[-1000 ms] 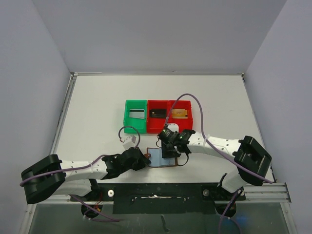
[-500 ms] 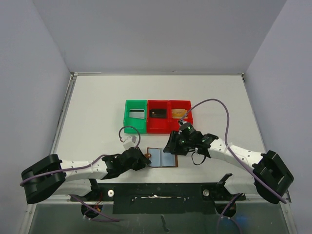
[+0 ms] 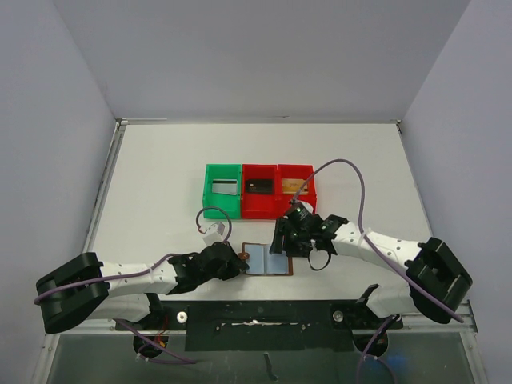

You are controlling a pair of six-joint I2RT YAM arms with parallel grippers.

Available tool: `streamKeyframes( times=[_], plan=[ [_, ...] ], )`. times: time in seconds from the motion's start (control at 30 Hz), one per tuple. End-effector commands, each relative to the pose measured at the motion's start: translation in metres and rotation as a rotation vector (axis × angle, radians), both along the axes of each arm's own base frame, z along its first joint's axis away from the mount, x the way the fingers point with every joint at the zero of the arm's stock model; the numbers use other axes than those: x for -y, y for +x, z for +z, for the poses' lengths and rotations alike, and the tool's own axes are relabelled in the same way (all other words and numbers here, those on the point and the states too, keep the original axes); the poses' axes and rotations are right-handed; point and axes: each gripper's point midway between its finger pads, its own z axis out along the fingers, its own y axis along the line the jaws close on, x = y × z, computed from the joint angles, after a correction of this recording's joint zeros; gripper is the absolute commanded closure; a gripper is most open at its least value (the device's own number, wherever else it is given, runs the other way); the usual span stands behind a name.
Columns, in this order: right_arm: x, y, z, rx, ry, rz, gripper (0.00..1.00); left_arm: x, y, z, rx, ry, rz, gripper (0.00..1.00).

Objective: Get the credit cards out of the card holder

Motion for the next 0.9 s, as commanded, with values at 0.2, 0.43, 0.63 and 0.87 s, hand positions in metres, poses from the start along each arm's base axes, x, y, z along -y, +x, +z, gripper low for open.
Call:
streamKeyframes(
  times=[0.2,0.43,0.63,0.87],
  plan=[
    [-0.019,-0.005,-0.016,-0.020,-0.069,0.056,0.47,0.014,0.003,0.017,0.027,-0.049,-0.015,1.00],
    [-0.026,-0.005,-0.014,0.013,-0.140,0.084,0.64,0.013,0.003,0.017,0.027,-0.051,-0.012,1.00],
    [-0.018,0.001,-0.003,0.047,-0.229,0.072,0.58,0.013,0.003,0.017,0.026,-0.051,-0.012,1.00],
    [-0.019,0.001,0.006,0.062,-0.241,0.080,0.54,0.014,0.003,0.016,0.026,-0.049,-0.012,1.00]
  ],
)
